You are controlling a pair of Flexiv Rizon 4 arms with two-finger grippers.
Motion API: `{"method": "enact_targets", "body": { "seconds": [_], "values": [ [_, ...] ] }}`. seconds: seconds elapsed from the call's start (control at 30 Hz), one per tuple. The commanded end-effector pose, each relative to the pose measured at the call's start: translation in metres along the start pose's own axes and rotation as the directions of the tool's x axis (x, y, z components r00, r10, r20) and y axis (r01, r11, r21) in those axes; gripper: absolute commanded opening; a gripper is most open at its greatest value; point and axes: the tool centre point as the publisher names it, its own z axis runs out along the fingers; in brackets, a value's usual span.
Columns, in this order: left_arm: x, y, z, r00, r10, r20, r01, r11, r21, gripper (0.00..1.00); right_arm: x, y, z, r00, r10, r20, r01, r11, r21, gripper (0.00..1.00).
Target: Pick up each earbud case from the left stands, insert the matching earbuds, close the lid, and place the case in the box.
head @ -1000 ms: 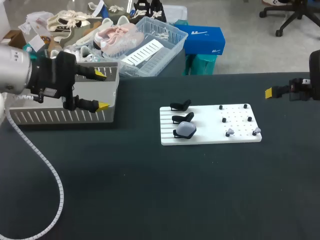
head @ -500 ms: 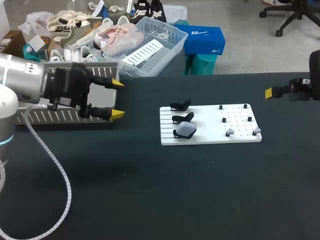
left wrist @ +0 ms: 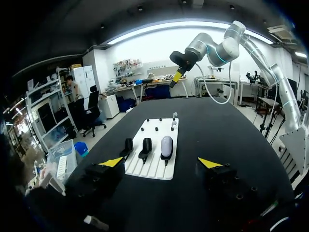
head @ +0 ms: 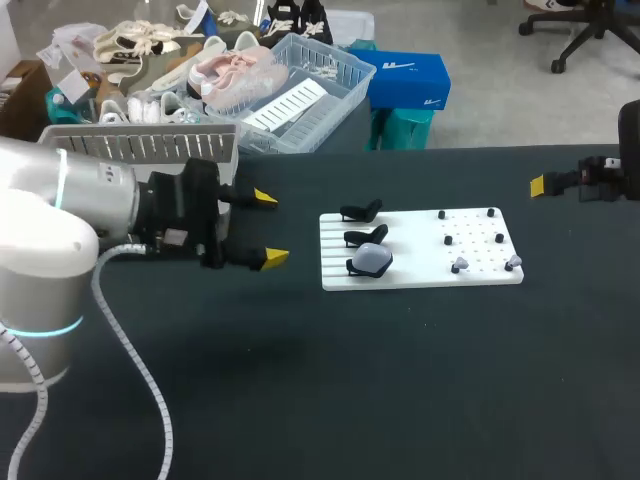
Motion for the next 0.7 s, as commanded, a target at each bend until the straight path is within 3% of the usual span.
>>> {"method": "enact_targets", "body": {
  "seconds": [0.03, 0.3, 0.7],
  "values": [
    [0.002, 0.001, 0.021, 1.0, -0.006, -0.005, 0.006, 1.0, -0.002, 1.0, 0.0, -0.001, 0.001, 1.0, -0.001, 0.0, 0.001, 1.0, -0.003, 1.0],
    [0.006, 0.005, 0.048, 1.0, -0.026, -0.006, 0.026, 1.0, 0.002, 1.0, 0.0, -0.001, 0.001, 1.0, -0.001, 0.0, 0.001, 1.0, -0.003, 1.0],
    [0.011, -0.002, 0.092, 1.0, 0.008, -0.002, -0.008, 1.0, 0.024, 1.0, 0.0, -0.001, 0.001, 1.0, -0.001, 0.0, 0.001, 1.0, -0.003, 1.0]
  ]
}}
